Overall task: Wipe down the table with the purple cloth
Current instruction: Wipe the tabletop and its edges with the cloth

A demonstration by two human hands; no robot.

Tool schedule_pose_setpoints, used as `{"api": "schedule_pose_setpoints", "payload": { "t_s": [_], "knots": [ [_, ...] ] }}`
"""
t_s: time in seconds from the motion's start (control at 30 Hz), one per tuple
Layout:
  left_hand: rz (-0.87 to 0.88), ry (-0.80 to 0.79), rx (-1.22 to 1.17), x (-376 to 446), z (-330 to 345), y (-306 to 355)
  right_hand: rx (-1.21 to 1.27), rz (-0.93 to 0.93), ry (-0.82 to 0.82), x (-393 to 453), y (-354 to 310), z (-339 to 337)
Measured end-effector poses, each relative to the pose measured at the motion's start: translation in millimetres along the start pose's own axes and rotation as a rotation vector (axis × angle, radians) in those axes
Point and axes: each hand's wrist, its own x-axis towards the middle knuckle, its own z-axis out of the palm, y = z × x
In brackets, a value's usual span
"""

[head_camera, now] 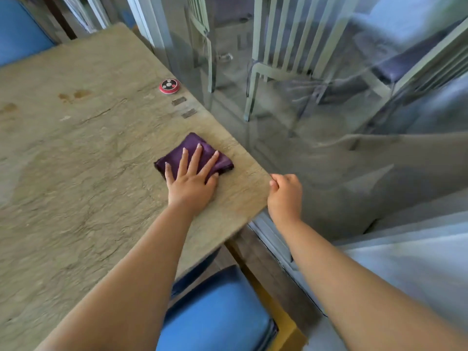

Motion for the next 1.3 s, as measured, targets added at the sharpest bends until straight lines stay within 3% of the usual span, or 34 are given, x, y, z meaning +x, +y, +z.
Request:
{"api": "schedule_pose_setpoints", "payload": {
  "t_s": [0.1,0.27,0.43,0.53,0.63,0.7,0.87,1.0,1.1,1.17,1.3],
  "knots": [
    [-0.065,-0.018,-0.011,17,3,38,0.010,-0.009,-0.010,-9,2,-1],
    [0.265,-0.015,0.091,-40,19,54,0.050,0.064,-0.018,-17,1,-8],
    [0.500,-0.053,0.136,-93,21,-9,0.224,0.140,-0.015,-25,2,-12],
    [0.379,-0.055,0.113,-82,15,-13,0.255,0.156,-0.039,-24,3,-18],
    [0.164,-0.031,0.047,-41,14,32,0.231,0.110,-0.085,-20,7,-22],
    [0.112,-0.036,0.049,-18,17,65,0.186,0.057,-0.104,-18,11,-25],
    [0.309,0.030,0.153,-36,28,75,0.121,0.018,-0.176,-17,14,-32],
    [0.483,0.012,0.202,-89,33,29,0.010,0.050,-0.151,-19,4,-28],
    [0.517,0.003,0.250,-115,32,-19,-0.118,-0.100,-0.148,-27,-17,-17],
    [0.436,0.015,0.243,-121,27,-47,-0.150,-0.235,-0.205,-37,-35,-6],
    [0.081,0.016,0.111,-118,15,-69,-0.139,-0.432,-0.401,-61,-77,18]
  ]
}}
